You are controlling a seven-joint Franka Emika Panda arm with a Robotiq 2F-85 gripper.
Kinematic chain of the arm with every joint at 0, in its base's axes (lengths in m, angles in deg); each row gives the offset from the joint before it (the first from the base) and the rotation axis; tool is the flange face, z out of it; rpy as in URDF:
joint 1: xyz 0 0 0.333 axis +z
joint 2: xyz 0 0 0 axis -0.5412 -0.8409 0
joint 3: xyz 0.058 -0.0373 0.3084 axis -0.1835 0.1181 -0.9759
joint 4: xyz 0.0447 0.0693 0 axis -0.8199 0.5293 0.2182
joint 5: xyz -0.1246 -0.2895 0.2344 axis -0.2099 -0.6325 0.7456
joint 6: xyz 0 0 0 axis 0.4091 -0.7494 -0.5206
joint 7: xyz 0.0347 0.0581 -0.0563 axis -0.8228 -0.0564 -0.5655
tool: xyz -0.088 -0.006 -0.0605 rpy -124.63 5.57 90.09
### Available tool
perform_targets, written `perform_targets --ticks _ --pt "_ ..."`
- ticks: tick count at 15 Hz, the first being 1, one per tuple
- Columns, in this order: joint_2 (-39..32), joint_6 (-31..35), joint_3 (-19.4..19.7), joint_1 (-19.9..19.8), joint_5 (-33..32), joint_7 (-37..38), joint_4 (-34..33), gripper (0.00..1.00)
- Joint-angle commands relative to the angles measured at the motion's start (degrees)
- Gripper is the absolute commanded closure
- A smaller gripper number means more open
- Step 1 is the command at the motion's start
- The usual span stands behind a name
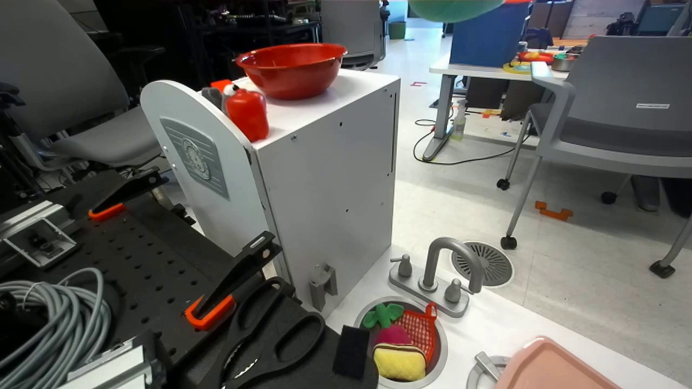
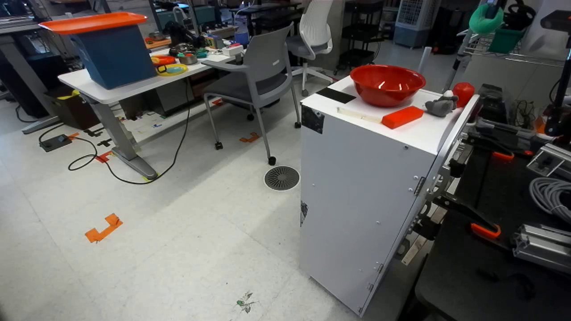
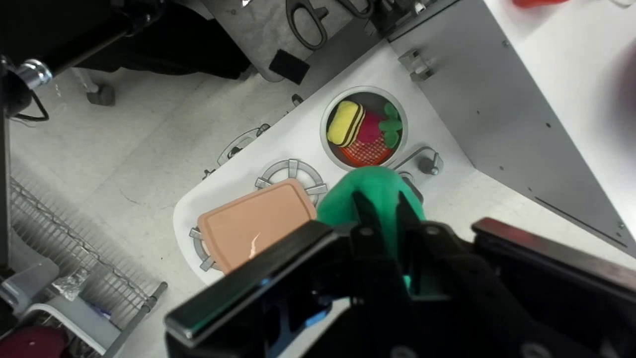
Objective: Remove the green object from the red bowl
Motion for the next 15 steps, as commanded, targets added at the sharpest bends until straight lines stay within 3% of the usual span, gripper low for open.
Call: perform_targets --ticks 1,8,15 --pt "-3.3 -2.1 0.7 -0.7 1.4 -0.1 -3.8 0.97" --pt "-7.5 0.7 0.0 0.3 -0.3 2.8 -6.2 0.97" --pt "-6.5 12.0 -0.2 1.7 -1.8 7.3 -4.8 0.97"
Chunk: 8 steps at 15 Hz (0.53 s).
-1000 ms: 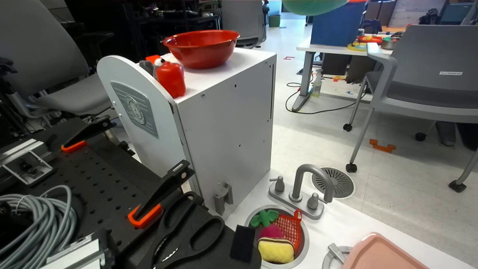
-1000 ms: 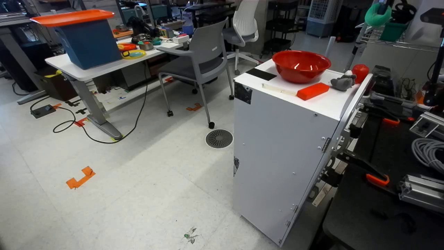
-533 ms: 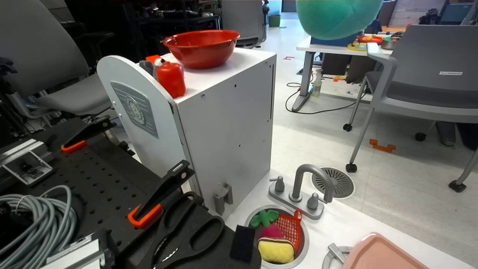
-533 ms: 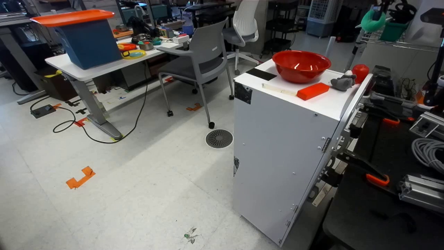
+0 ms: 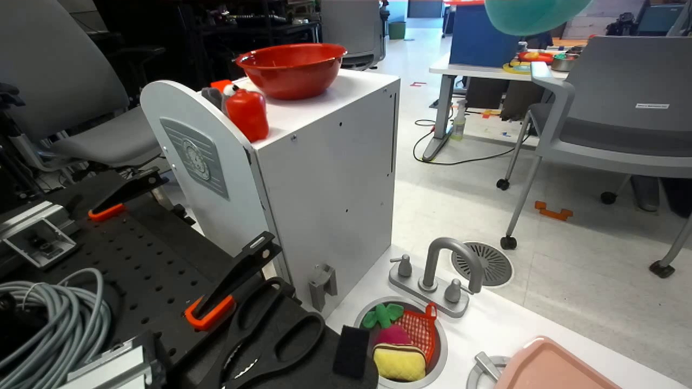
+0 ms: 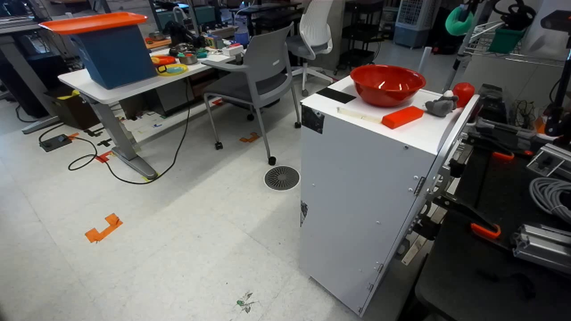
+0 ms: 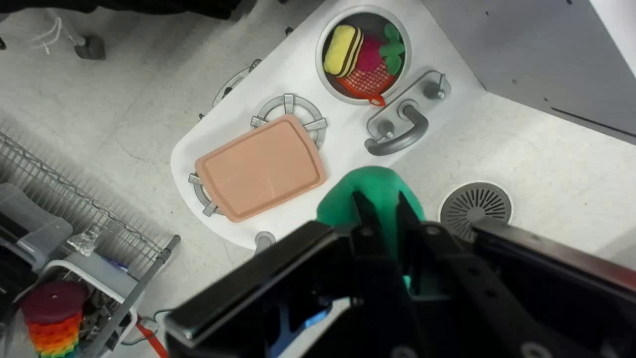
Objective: Remove the green object from the red bowl
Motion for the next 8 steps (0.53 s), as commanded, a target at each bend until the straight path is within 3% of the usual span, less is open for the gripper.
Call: perform_targets --ticks 1,8 --pt "0.9 4.6 -0.4 0.9 -1.1 2.0 0.8 0.97" --pt "0.5 9.1 -2.4 0.7 10.1 -8.4 2.1 0.97"
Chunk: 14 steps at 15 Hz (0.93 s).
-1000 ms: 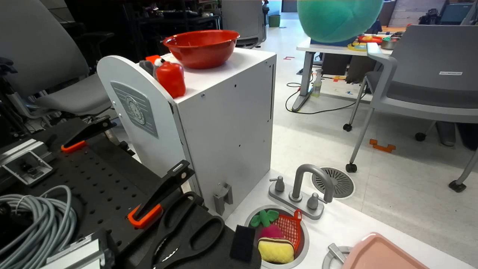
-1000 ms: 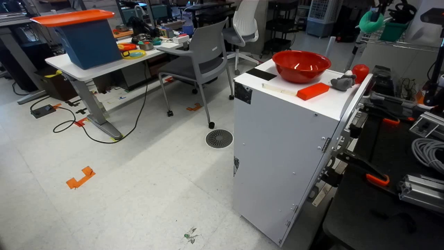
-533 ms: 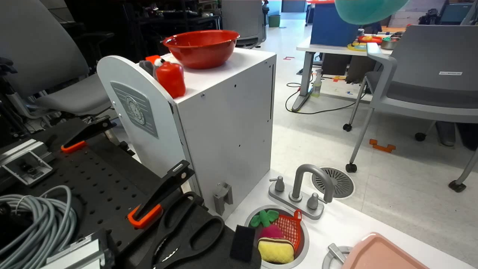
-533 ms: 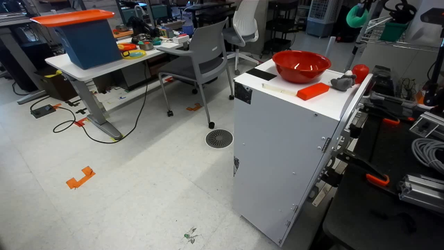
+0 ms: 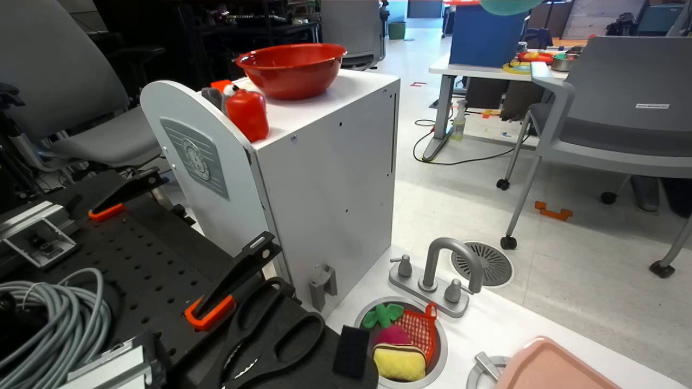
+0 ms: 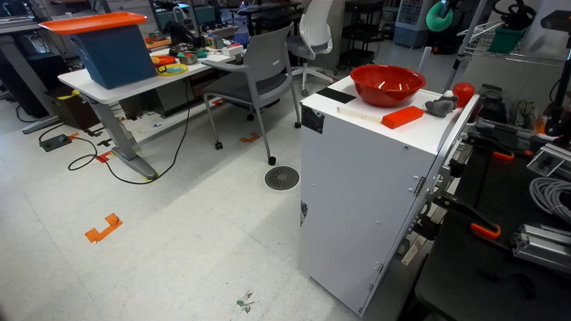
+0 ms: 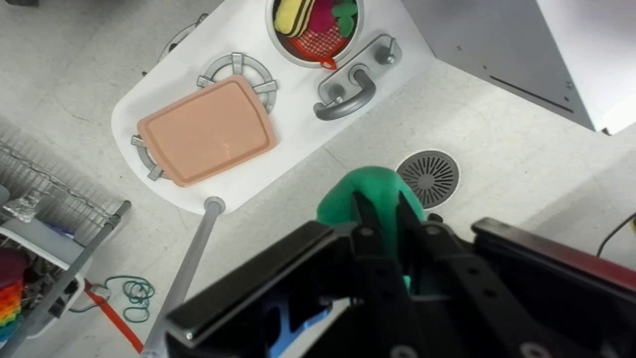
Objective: Remove the green object from the red bowl
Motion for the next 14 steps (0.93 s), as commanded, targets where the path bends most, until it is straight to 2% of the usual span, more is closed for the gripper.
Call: perform_targets --ticks 1,5,6,7,14 --pt "0.6 2.1 -1.1 -0.5 6.5 -6.4 1.4 0.97" --pt "0.7 1.1 -1.1 -0.6 9.5 -9.9 1.7 0.97" --pt "0.8 0.8 -1.1 -0.6 9.9 -10.6 1.8 0.64" --pt "0.8 0.8 -1.1 -0.5 9.8 -10.9 1.9 0.63" --pt "1.4 0.8 -0.9 -0.5 9.2 -11.3 2.5 0.12"
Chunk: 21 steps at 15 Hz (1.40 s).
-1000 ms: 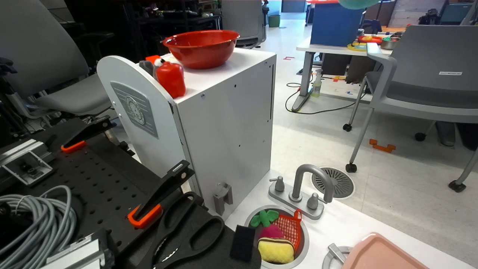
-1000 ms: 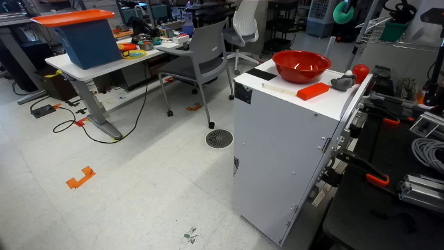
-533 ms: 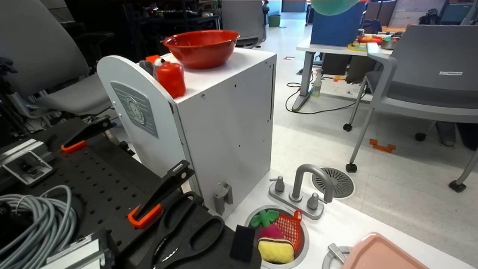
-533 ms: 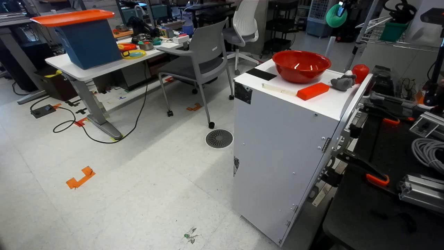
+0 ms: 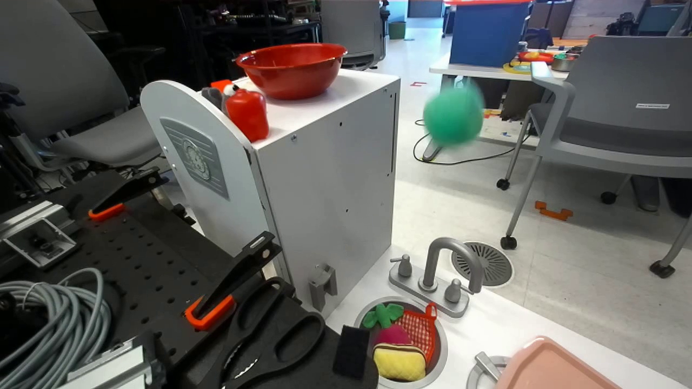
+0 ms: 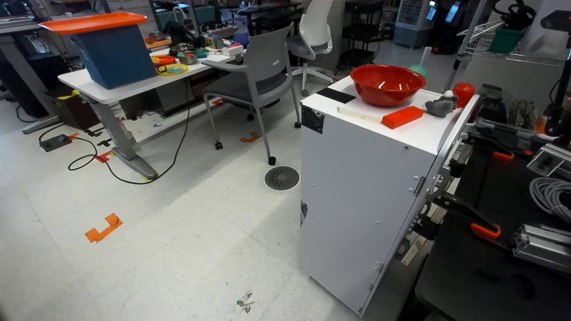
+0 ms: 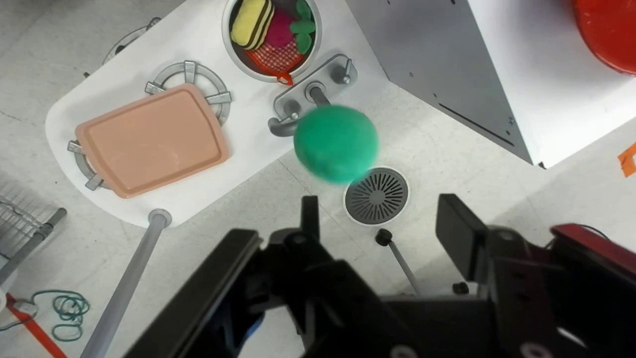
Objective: Remove the green object from the red bowl
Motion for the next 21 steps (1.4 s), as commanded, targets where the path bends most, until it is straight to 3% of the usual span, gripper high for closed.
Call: perform_targets --ticks 1,3,21 --pt "1.4 0.1 -0.3 -0.5 1.3 -1.9 1.0 0.05" --pt "1.4 0.1 -0.3 -0.6 1.4 -2.1 1.1 0.00" --pt "2.3 0.2 -0.8 0.4 -1.2 -2.2 1.7 0.00"
